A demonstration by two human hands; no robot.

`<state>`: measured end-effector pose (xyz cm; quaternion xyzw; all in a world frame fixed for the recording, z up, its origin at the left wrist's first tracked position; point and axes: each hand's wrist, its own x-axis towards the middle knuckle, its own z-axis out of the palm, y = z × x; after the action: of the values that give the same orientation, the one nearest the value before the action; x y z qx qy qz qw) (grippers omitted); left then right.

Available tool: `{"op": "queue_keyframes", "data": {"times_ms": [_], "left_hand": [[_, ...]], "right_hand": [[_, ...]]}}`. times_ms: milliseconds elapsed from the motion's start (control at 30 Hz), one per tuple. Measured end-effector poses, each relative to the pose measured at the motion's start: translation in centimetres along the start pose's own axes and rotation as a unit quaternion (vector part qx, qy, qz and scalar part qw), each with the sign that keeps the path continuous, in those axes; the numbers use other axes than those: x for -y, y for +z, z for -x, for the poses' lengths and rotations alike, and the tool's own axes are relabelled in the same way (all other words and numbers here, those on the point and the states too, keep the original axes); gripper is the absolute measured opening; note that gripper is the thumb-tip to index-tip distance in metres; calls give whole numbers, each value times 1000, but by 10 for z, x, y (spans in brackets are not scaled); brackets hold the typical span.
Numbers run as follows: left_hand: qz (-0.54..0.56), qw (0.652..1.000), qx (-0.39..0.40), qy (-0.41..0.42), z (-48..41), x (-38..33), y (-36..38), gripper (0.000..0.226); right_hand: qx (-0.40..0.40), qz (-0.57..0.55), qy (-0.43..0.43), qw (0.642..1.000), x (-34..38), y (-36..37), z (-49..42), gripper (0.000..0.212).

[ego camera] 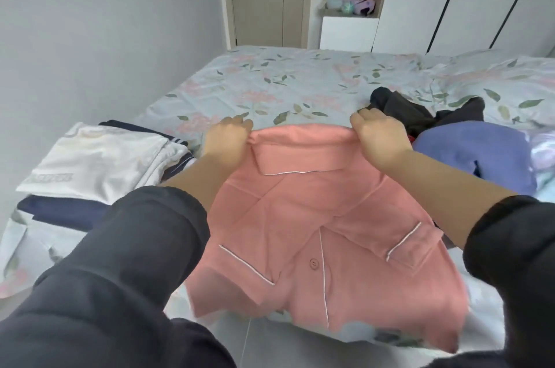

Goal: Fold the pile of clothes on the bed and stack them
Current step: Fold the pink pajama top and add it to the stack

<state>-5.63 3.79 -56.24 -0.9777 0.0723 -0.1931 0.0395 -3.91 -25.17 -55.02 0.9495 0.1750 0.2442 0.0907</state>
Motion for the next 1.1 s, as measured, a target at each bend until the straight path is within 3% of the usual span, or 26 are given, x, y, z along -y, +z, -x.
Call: {"op": "queue_keyframes", "data": {"times_ms": [167,233,300,367,500,567,633,700,733,800,833,867,900,1000,1100], "left_hand": [[68,988,-91,103,70,-10,15,15],[82,985,-70,135,93,-14,25,13],[58,989,33,130,106,-15,38,18],[49,987,141,65,111,-20,45,19],[14,973,228,-20,111,-29,44,28],[10,951,310,-20,109,-32,37,30],[53,915,399,13,100,-31,27,13],[142,902,407,15,90,-31,18,10],[210,911,354,-3,86,-34,18,12],[309,940,140,-42,85,-47,31,18],[301,951,54,-41,85,-56,41,25],[272,961,27,-28,86,-65,51,34],[240,970,45,-11,88,-74,60,43],[167,973,157,42,83,-88,83,60],[126,971,189,71,78,-91,98,68]], "right_hand": [[-33,-27,48,998,9,15,69,30],[-18,-51,16,998,17,23,101,31],[-19,-85,-23,996,23,29,126,32],[-19,-91,-19,995,25,30,140,37],[5,-99,96,990,30,38,162,41],[89,-121,122,981,34,45,168,30],[153,-205,162,953,28,48,164,21],[170,-310,229,907,21,47,156,22],[143,-352,270,885,17,46,152,24],[40,-385,357,850,10,51,144,27],[-1,-385,392,835,7,55,141,24],[-23,-388,418,821,4,57,136,18],[-23,-398,436,807,0,59,129,14],[33,-448,483,752,-14,67,113,31],[106,-541,504,665,-24,68,106,31]]}}
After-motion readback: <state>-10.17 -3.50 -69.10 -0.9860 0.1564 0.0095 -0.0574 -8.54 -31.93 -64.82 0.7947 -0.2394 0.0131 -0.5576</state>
